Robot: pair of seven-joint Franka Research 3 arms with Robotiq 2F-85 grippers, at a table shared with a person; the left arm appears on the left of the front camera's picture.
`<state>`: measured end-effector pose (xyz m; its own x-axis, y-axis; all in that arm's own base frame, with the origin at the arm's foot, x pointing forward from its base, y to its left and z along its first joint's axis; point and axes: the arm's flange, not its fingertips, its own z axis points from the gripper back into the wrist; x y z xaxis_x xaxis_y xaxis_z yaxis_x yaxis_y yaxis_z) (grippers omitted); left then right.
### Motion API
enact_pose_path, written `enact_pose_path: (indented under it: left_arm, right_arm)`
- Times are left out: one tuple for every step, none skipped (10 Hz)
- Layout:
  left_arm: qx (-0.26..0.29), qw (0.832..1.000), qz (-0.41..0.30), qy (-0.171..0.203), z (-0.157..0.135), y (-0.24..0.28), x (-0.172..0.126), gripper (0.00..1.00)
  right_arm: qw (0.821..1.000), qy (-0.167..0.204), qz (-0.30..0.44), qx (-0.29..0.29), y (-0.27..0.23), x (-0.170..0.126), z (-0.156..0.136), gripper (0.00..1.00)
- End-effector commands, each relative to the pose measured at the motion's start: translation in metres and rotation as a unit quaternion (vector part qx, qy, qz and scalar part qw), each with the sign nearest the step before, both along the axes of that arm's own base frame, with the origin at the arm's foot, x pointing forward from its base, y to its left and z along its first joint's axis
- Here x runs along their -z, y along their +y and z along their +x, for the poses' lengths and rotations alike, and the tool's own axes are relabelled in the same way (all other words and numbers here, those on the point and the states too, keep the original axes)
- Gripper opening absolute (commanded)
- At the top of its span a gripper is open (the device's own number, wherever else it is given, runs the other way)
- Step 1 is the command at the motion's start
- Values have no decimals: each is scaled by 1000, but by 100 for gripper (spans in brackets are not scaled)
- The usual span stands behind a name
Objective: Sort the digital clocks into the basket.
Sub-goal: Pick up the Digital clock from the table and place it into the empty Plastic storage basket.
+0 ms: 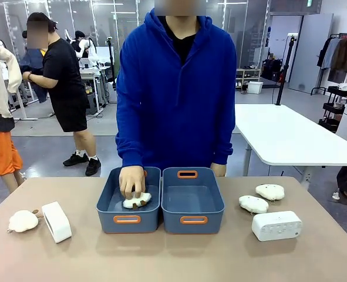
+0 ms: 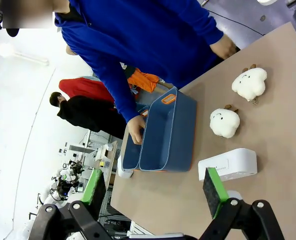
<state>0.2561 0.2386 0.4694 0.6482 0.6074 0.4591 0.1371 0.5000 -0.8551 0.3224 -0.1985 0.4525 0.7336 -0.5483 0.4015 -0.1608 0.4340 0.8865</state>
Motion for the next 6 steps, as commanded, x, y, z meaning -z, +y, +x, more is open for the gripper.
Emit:
enact_pose_path:
  left_arm:
    - [6, 1000, -2, -1, -1, 2, 1, 100]
    - [6, 1000, -2, -1, -1, 2, 1, 100]
    - [6, 1000, -2, -1, -1, 2, 1, 100]
    - [6, 1000, -2, -1, -1, 2, 1, 100]
    - [6, 1000, -2, -1, -1, 2, 1, 100]
    - [6, 1000, -2, -1, -1, 2, 1, 100]
  right_arm:
    - [1000, 0, -4, -4, 0, -1, -1, 100]
    - [1000, 0, -4, -4, 0, -1, -1, 100]
    - [1000, 0, -4, -4, 0, -1, -1, 100]
    - [1000, 0, -4, -4, 0, -1, -1, 100]
    - [1000, 0, 0, 0, 0, 0, 0, 100]
    - [987, -74, -135, -45, 16, -15, 14, 100]
